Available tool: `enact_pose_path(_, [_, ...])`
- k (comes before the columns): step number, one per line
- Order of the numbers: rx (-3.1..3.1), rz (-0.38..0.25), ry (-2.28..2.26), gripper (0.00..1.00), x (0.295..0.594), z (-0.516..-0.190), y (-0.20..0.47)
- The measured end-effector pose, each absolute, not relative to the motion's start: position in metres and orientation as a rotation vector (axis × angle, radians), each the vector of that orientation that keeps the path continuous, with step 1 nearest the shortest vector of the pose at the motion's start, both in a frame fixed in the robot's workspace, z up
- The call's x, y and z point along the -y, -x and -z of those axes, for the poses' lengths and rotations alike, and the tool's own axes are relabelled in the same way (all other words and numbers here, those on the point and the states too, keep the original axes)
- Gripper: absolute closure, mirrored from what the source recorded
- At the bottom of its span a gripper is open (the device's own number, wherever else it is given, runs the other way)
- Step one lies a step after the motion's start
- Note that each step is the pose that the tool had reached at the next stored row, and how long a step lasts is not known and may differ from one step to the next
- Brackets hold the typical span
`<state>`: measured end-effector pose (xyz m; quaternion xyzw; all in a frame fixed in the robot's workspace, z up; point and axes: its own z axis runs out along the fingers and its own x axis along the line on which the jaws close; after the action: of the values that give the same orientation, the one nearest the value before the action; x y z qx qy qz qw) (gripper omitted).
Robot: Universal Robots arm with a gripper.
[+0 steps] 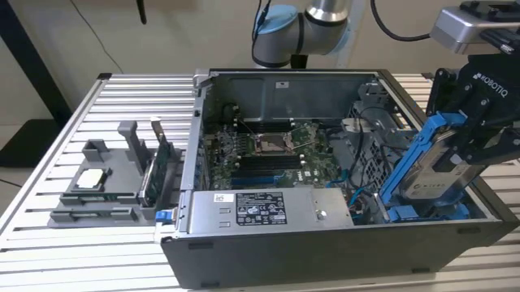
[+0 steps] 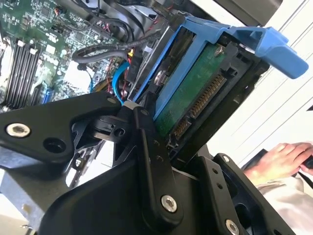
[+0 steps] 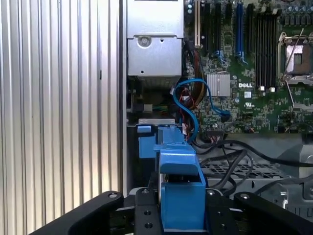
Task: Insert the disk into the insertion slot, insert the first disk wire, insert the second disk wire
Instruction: 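Insert the disk into the insertion slot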
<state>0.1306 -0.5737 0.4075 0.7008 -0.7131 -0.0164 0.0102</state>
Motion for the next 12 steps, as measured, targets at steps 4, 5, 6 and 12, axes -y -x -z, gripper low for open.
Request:
enact_pose_path(4, [2.226,0.052,-2.187,0.68,0.574,-0.401,-0.131])
enact_pose_path(5, [2.226,0.052,-2.188,0.68,0.574,-0.399,-0.131])
enact_pose_path(6, [2.226,0.052,-2.188,0.68,0.574,-0.397,-0.131])
enact_pose_path(12, [2.227,0.052,-2.187,0.68,0.573,-0.389,-0.131])
